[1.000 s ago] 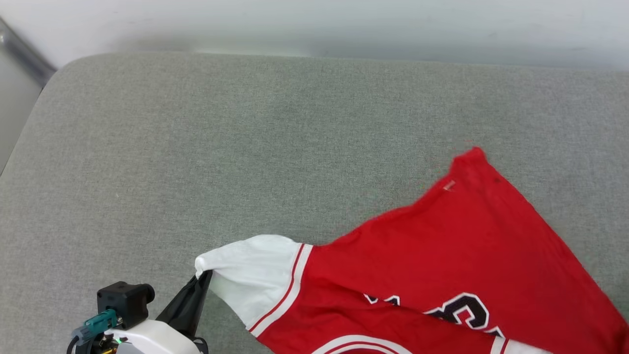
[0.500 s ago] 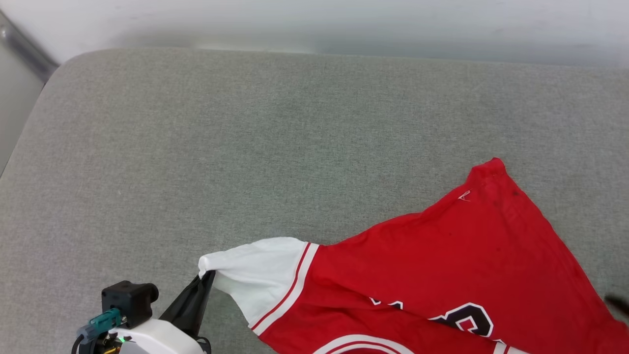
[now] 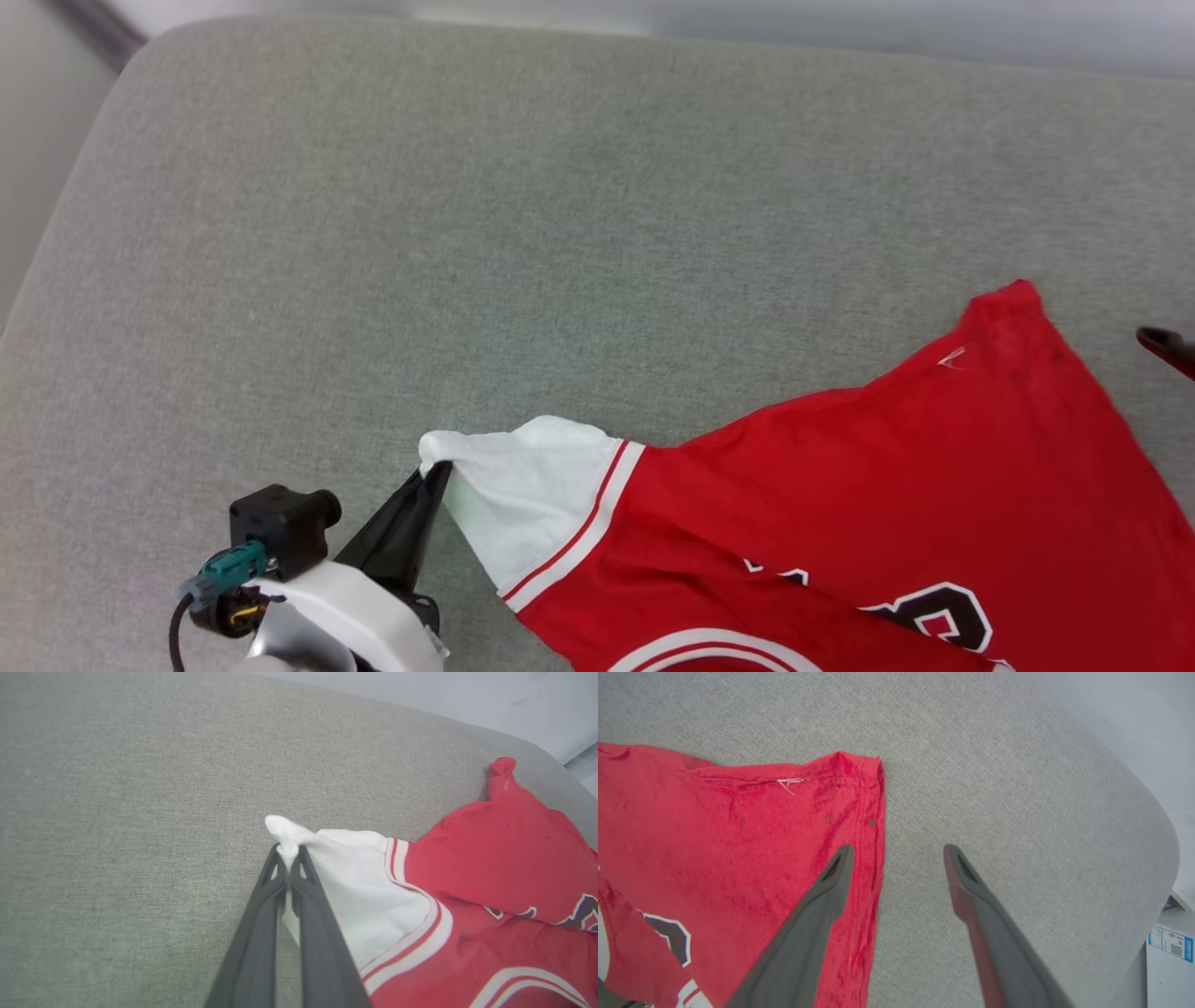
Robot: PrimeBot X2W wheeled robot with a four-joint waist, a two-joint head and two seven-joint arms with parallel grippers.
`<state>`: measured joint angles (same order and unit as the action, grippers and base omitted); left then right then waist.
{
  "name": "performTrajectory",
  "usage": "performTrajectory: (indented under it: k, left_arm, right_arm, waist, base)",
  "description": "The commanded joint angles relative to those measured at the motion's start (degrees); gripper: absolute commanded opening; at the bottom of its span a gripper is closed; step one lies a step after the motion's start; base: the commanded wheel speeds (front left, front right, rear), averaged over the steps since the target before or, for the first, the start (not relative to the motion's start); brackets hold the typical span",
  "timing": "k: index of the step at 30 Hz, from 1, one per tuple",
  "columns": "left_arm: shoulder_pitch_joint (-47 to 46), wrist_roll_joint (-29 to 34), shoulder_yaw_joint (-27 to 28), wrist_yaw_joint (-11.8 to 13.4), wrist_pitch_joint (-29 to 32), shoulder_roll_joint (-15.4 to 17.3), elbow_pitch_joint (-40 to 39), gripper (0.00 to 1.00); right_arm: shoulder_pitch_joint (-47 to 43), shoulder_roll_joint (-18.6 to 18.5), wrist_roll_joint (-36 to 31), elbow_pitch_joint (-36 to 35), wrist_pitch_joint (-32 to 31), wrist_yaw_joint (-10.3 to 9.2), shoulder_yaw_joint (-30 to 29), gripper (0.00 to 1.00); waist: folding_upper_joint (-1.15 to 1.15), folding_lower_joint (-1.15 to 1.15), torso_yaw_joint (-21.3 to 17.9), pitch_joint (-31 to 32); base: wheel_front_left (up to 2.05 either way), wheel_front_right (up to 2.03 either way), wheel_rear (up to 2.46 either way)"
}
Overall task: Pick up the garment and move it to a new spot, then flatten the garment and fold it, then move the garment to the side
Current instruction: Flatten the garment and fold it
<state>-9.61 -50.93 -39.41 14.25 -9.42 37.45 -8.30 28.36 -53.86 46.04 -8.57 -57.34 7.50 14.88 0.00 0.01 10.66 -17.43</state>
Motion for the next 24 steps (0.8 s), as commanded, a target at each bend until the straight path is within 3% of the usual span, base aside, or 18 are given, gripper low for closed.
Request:
performTrajectory:
  k: [1, 10, 16, 19, 20, 21, 24]
  left_arm:
    - [-1.02, 0.54, -0.20, -0.34, -0.21, -0.42, 0.15, 0.00]
    - [-4.49, 1.88, -1.39, -1.62, -0.80, -3.12, 1.60, 0.00]
    - [-5.81, 2.10, -1.41, -1.97, -1.22, -3.80, 2.55, 0.00]
    - [-5.98, 1.99, -1.37, -1.98, -1.35, -4.01, 2.92, 0.00]
    - [-5.88, 1.88, -1.33, -1.99, -1.38, -4.04, 3.18, 0.00]
    - [-5.72, 1.76, -1.27, -1.98, -1.45, -4.01, 3.44, 0.00]
    - [-4.93, 1.22, -0.98, -1.98, -1.59, -3.75, 4.10, 0.00]
  right_arm:
    - [3.05, 1.18, -1.14, 1.10, -1.34, -0.02, 1.91, 1.00]
    - [16.14, 8.31, -7.58, 13.75, -4.82, -0.02, 13.14, 1.00]
    - [16.86, 11.04, -7.42, 20.89, -1.53, -0.02, 18.61, 1.00]
    - [15.51, 10.68, -6.38, 22.73, -1.66, 0.07, 22.65, 1.00]
    - [15.44, 10.46, -6.13, 23.00, -1.17, 0.07, 23.46, 0.41]
    - [15.64, 10.28, -5.77, 23.09, -0.41, 0.07, 23.83, 0.00]
    - [17.33, 9.89, -4.45, 23.33, 2.36, 0.03, 23.56, 0.00]
  waist:
    - [0.00, -0.01, 1.37, -1.81]
    - [0.00, -0.01, 4.44, -6.75]
    - [0.00, -0.01, 5.26, -8.63]
    - [0.00, -0.01, 5.14, -8.74]
    - [0.00, -0.01, 4.99, -8.61]
    - [0.00, -0.01, 4.79, -8.38]
    - [0.00, -0.01, 3.83, -7.20]
  base:
    - [0.00, 0.00, 0.00]
    - [0.00, 0.00, 0.00]
    - [0.00, 0.00, 0.00]
    - [0.00, 0.00, 0.00]
    - [0.00, 0.00, 0.00]
    - [0.00, 0.00, 0.00]
    - [0.00, 0.00, 0.00]
